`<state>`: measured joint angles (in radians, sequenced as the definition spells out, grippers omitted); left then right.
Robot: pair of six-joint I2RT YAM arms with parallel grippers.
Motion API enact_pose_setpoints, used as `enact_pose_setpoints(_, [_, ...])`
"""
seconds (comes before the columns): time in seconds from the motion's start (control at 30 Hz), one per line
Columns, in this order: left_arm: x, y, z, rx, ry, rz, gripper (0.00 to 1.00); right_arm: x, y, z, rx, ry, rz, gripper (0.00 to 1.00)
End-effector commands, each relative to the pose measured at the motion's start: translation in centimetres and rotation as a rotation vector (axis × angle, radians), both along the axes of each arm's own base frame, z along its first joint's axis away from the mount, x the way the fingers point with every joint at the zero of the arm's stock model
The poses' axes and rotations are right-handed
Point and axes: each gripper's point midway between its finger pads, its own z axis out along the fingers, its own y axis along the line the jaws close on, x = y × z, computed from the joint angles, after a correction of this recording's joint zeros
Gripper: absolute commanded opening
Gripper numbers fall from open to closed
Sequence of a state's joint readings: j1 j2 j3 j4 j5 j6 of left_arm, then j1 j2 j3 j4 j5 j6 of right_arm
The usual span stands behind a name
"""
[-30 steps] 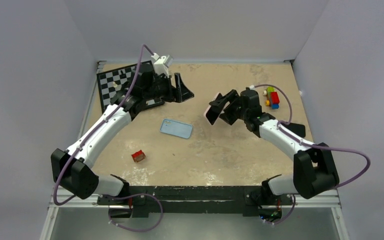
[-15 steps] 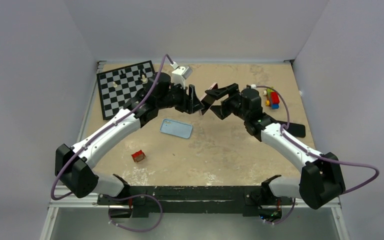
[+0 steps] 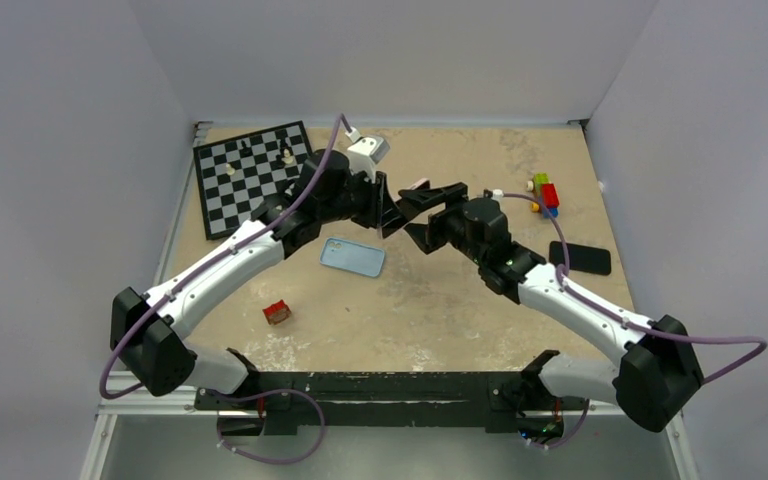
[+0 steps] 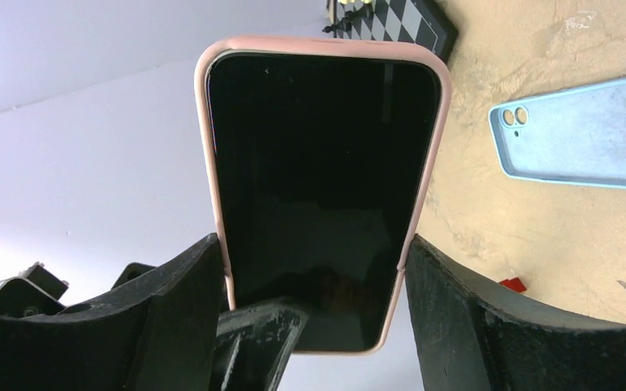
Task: Take the phone out of the phone case
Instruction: Adjust the phone.
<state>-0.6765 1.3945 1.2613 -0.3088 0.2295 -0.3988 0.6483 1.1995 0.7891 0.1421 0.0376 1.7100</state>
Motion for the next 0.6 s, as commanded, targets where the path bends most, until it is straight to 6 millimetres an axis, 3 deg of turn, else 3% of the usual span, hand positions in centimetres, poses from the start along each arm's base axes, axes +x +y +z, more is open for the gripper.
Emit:
enact_pose_setpoints(0.0, [0.4,0.1,0.8,0.026,-0.046,0.006,0.17,0.1,-0.8,7.9,0.200,-0.157,-0.072,0.00])
enact_pose_setpoints(0.07, [0.4,0.3,0.8,0.034,-0.052,0.012,0.02,-0.1,-0.5,8.1,0.175,-0.174,-0.053,0.00])
enact_pose_setpoints(0.1, [0.4,0.5,0.9,0.036,-0.058,0.019,0.00,-0.2,-0.5,8.2,0.154,-0.192,-0.045,0.13])
enact_pose_setpoints(0.23, [0.1,0.8,1.7,0.027,-0.087,0.009,0.00,-1.5,-0.9,6.8,-0.056,-0.291,0.025,0.88])
enact_pose_setpoints(0.27, [-0.1,0.8,2.0,0.023,-0.095,0.002,0.00,-1.7,-1.5,5.5,-0.147,-0.285,0.037,0.97])
enact_pose_setpoints(0.33, [-0.4,0.7,2.4,0.013,-0.104,-0.016,0.00,-2.5,-3.1,2.4,-0.352,-0.274,0.076,0.98])
enact_pose_setpoints(0.37, [-0.5,0.6,2.6,0.010,-0.109,-0.027,0.00,-2.9,-3.9,1.9,-0.431,-0.307,0.097,0.98])
enact_pose_setpoints(0.5, [-1.4,-0.1,3.1,-0.006,-0.119,-0.104,0.00,-4.8,-5.9,1.8,-0.766,-0.597,0.256,0.98])
enact_pose_setpoints(0.57, [-2.4,-0.9,3.4,-0.013,-0.122,-0.197,0.00,-4.9,-7.8,0.9,-0.983,-0.637,0.358,0.98])
